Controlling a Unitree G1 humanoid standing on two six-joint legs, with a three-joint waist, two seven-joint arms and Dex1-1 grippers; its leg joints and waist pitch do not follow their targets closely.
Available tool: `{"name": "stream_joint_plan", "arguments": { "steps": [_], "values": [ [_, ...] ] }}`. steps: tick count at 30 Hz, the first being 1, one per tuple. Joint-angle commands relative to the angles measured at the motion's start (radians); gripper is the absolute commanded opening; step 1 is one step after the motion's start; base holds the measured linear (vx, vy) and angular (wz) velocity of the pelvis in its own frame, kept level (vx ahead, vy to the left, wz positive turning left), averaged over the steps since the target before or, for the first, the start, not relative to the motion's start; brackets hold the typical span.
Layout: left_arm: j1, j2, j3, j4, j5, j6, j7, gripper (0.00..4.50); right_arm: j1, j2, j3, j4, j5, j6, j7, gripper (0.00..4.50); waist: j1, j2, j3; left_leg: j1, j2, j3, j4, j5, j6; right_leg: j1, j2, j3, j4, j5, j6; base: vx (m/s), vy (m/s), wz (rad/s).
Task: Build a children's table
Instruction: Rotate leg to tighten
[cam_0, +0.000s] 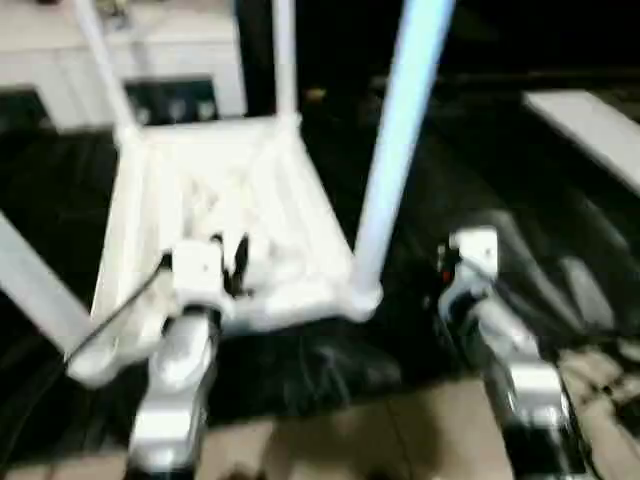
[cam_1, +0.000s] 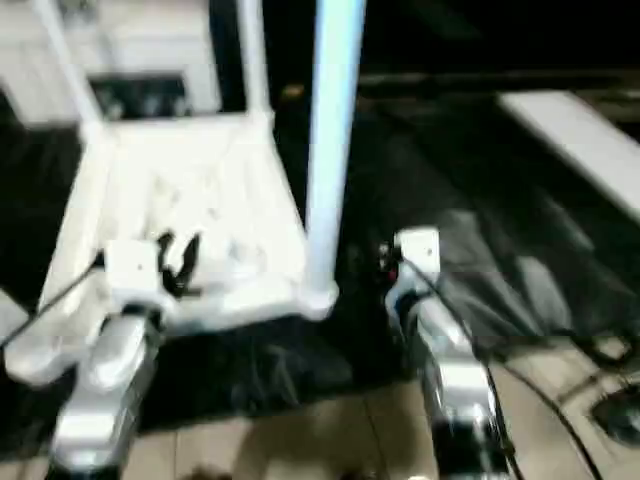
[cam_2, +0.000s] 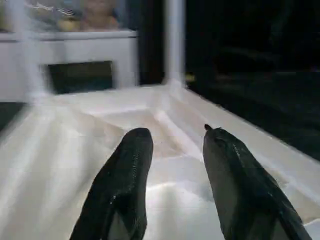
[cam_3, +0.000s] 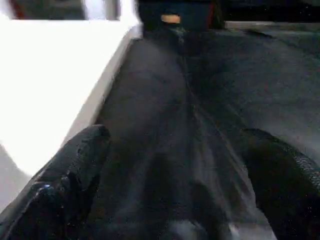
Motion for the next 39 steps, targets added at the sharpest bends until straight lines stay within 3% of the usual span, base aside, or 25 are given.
{"name": "stream_joint_plan", "arguments": {
  "steps": [1, 2, 4, 7, 8, 9, 10, 11, 14, 15, 16, 17, 18, 20, 22, 23, 25, 26, 27, 28, 29, 31, 32, 35, 39],
  "values": [
    [-0.004, -0.002, -0.010, -0.003, 0.006, 0.010, 0.000, 1.96, 0.004, -0.002, -0.003, -0.012, 0.005, 0.016, 0.000, 4.43, 0.008, -0.023, -0.044, 0.021, -0.019, -0.068, 0.042, -0.145, 0.024, 0.000, -0.146, 0.138, -0.265, -0.793, 0.048, 0.020, -0.106, -0.14],
    [-0.004, -0.003, -0.009, -0.005, 0.009, 0.009, 0.006, 1.96, 0.007, -0.005, -0.004, -0.015, 0.002, 0.017, -0.002, 4.43, 0.021, -0.005, -0.048, -0.011, -0.009, -0.089, -0.016, -0.038, 0.007, 0.042, -0.119, 0.106, -0.228, -0.595, 0.034, 0.000, 0.000, 0.00],
    [-0.005, -0.004, -0.010, -0.010, 0.018, 0.013, 0.023, 1.96, 0.008, -0.013, -0.003, -0.017, -0.004, 0.017, -0.008, 4.43, 0.015, 0.029, -0.070, 0.055, 0.019, -0.079, -0.075, -0.131, -0.028, 0.009, -0.033, 0.066, -0.172, -0.049, -0.079, 0.000, 0.000, 0.00],
    [-0.007, 0.000, -0.017, -0.015, 0.041, 0.012, 0.048, 1.96, 0.000, -0.019, -0.006, -0.015, -0.003, 0.026, -0.018, 4.43, -0.007, 0.046, -0.069, 0.047, 0.033, -0.097, -0.111, -0.224, -0.060, 0.030, -0.018, 0.046, -0.171, 0.059, -0.136, -0.046, 0.042, -0.02],
    [-0.007, 0.001, -0.018, -0.015, 0.042, 0.012, 0.048, 1.96, -0.001, -0.019, -0.006, -0.015, -0.003, 0.026, -0.018, 4.43, -0.033, 0.054, -0.063, -0.017, 0.007, -0.161, -0.151, -0.298, -0.004, 0.080, -0.004, -0.030, -0.149, 0.086, -0.142, -0.036, 0.041, 0.20],
    [-0.004, 0.010, -0.027, -0.020, 0.058, 0.012, 0.059, 1.96, -0.005, -0.026, -0.003, -0.014, -0.008, 0.024, -0.017, 4.43, -0.038, 0.086, -0.078, 0.036, 0.030, -0.227, -0.149, -0.382, 0.032, 0.054, 0.016, -0.043, -0.143, 0.082, -0.164, -0.027, 0.002, 0.46],
    [0.004, 0.009, -0.028, -0.026, 0.065, 0.014, 0.064, 1.96, -0.007, -0.034, 0.001, -0.011, -0.016, 0.018, -0.015, 4.43, -0.087, 0.086, -0.069, 0.042, 0.063, -0.317, -0.182, -0.405, 0.106, 0.043, 0.032, -0.038, -0.089, 0.024, -0.210, -0.027, 0.002, 0.46],
    [0.007, 0.008, -0.027, -0.029, 0.069, 0.014, 0.068, 1.96, -0.007, -0.036, 0.001, -0.009, -0.017, 0.017, -0.015, 4.43, -0.092, 0.096, -0.066, 0.043, 0.057, -0.341, -0.193, -0.419, 0.129, 0.041, 0.041, -0.040, -0.073, -0.032, -0.219, -0.027, -0.030, 0.43],
    [0.016, 0.004, -0.023, -0.038, 0.076, 0.017, 0.079, 1.96, -0.006, -0.040, 0.000, -0.011, -0.015, 0.017, -0.012, 4.43, -0.109, 0.059, -0.060, 0.012, -0.051, -0.434, -0.230, -0.487, 0.087, 0.058, 0.037, 0.022, -0.077, -0.134, -0.265, -0.056, -0.109, 0.41],
    [0.022, 0.004, -0.021, -0.045, 0.080, 0.024, 0.085, 1.96, -0.005, -0.045, -0.002, -0.010, -0.012, 0.018, -0.006, 4.43, -0.094, 0.031, -0.061, -0.021, -0.124, -0.399, -0.166, -0.440, 0.055, 0.072, -0.007, 0.043, -0.171, -0.218, -0.381, -0.099, -0.219, 0.57],
    [0.025, -0.005, -0.012, -0.047, 0.059, 0.034, 0.083, 1.96, -0.007, -0.045, -0.003, -0.007, -0.006, 0.018, 0.001, 4.43, -0.092, -0.013, -0.072, 0.023, -0.165, -0.246, 0.073, -0.319, 0.006, 0.034, -0.054, 0.052, -0.313, -0.344, -0.520, -0.099, -0.219, 0.57],
    [0.028, -0.013, -0.005, -0.049, 0.040, 0.043, 0.080, 1.96, -0.008, -0.046, -0.004, -0.005, -0.001, 0.018, 0.007, 4.43, -0.075, -0.018, -0.038, 0.020, -0.159, -0.150, 0.218, -0.279, 0.037, 0.006, -0.079, 0.028, -0.329, -0.443, -0.546, -0.092, -0.212, 0.18],
    [0.028, -0.015, -0.003, -0.050, 0.034, 0.045, 0.080, 1.96, -0.009, -0.046, -0.004, -0.004, 0.000, 0.018, 0.008, 4.43, -0.067, -0.024, -0.037, -0.070, -0.130, -0.104, 0.229, -0.261, 0.085, 0.087, -0.079, 0.070, -0.274, -0.389, -0.436, 0.019, -0.189, -0.11],
    [0.042, -0.011, 0.006, -0.061, 0.043, 0.067, 0.102, 1.96, -0.014, -0.047, 0.012, -0.007, 0.014, 0.025, 0.040, 4.43, -0.040, -0.031, -0.061, -0.027, -0.138, -0.093, 0.142, -0.263, 0.137, 0.111, -0.075, 0.122, -0.252, -0.143, -0.288, 0.030, -0.193, 0.04],
    [0.053, -0.007, 0.009, -0.068, 0.056, 0.065, 0.116, 1.96, -0.011, -0.049, 0.022, -0.015, 0.021, 0.020, 0.063, 4.43, -0.021, 0.004, -0.085, 0.011, -0.074, -0.146, 0.013, -0.053, 0.240, 0.132, -0.080, 0.136, -0.236, 0.171, 0.015, -0.012, -0.178, 0.32],
    [0.063, -0.004, 0.009, -0.075, 0.059, 0.052, 0.118, 1.96, -0.007, -0.051, 0.029, -0.020, 0.024, 0.014, 0.078, 4.43, -0.027, -0.004, -0.092, 0.005, -0.062, -0.160, 0.011, 0.016, 0.287, 0.129, -0.069, 0.124, -0.204, 0.283, 0.057, 0.007, -0.136, 0.18],
    [0.104, 0.014, 0.002, -0.106, 0.081, 0.003, 0.112, 1.96, 0.003, -0.064, 0.043, -0.025, 0.021, 0.007, 0.099, 4.43, 0.005, -0.021, -0.076, -0.028, -0.068, -0.178, 0.108, -0.088, 0.191, 0.140, -0.228, 0.229, -0.237, 0.458, 0.017, 0.010, -0.067, 0.18],
    [0.119, 0.016, 0.004, -0.118, 0.078, -0.002, 0.106, 1.96, 0.005, -0.065, 0.036, -0.024, 0.030, 0.021, 0.098, 4.43, 0.006, -0.021, -0.068, -0.022, -0.067, -0.187, 0.111, -0.094, 0.127, 0.128, -0.211, 0.211, -0.238, 0.434, -0.008, 0.000, 0.000, 0.00],
    [0.129, 0.016, 0.005, -0.126, 0.074, -0.004, 0.101, 1.96, 0.007, -0.065, 0.030, -0.023, 0.038, 0.032, 0.097, 4.43, 0.007, -0.032, -0.054, 0.003, -0.115, -0.163, 0.068, -0.006, 0.067, 0.108, -0.081, 0.120, -0.245, 0.373, -0.009, 0.000, 0.000, 0.00],
    [0.139, 0.010, 0.011, -0.134, 0.057, -0.002, 0.092, 1.96, 0.009, -0.066, 0.026, -0.023, 0.043, 0.038, 0.100, 4.43, 0.012, -0.029, -0.049, 0.013, -0.132, -0.150, 0.040, 0.042, 0.072, 0.101, -0.027, 0.100, -0.255, 0.329, 0.008, 0.000, 0.000, 0.00],
    [0.166, 0.004, 0.017, -0.155, 0.020, -0.019, 0.068, 2.15, 0.017, -0.073, 0.028, -0.025, 0.037, 0.034, 0.105, 4.43, 0.022, -0.006, -0.060, 0.031, -0.102, -0.146, -0.028, 0.107, 0.128, 0.104, 0.018, 0.088, -0.253, 0.239, 0.034, 0.000, 0.000, 0.00],
    [0.214, -0.004, 0.024, -0.193, -0.015, -0.045, 0.055, 2.31, 0.037, -0.083, 0.027, -0.035, 0.043, 0.034, 0.127, 4.43, -0.011, 0.046, -0.077, 0.101, 0.199, -0.257, -0.124, 0.095, 0.297, 0.030, -0.041, 0.058, -0.133, 0.124, -0.041, -0.010, 0.091, 0.10],
    [0.235, -0.005, 0.024, -0.207, -0.022, -0.057, 0.056, 2.31, 0.048, -0.089, 0.027, -0.039, 0.043, 0.028, 0.137, 4.47, -0.017, 0.040, -0.076, 0.106, 0.203, -0.257, -0.122, 0.107, 0.330, 0.013, -0.059, 0.071, -0.115, 0.136, -0.073, -0.010, 0.055, 0.12],
    [0.309, -0.014, 0.033, -0.255, -0.018, -0.096, 0.090, 2.44, 0.084, -0.113, 0.020, -0.055, 0.069, 0.008, 0.194, 4.50, -0.009, 0.002, -0.056, 0.038, 0.014, -0.110, -0.078, -0.072, 0.195, 0.055, -0.086, 0.093, -0.199, 0.164, -0.193, 0.000, 0.000, 0.00],
    [0.372, -0.038, 0.070, -0.299, -0.042, -0.130, 0.110, 2.83, 0.115, -0.169, 0.026, -0.062, 0.097, -0.021, 0.291, 4.50, -0.019, 0.003, -0.045, 0.050, 0.031, -0.097, -0.112, -0.230, 0.052, 0.047, -0.048, 0.073, -0.221, -0.133, -0.158, -0.011, 0.015, -0.01]
  ]
}}
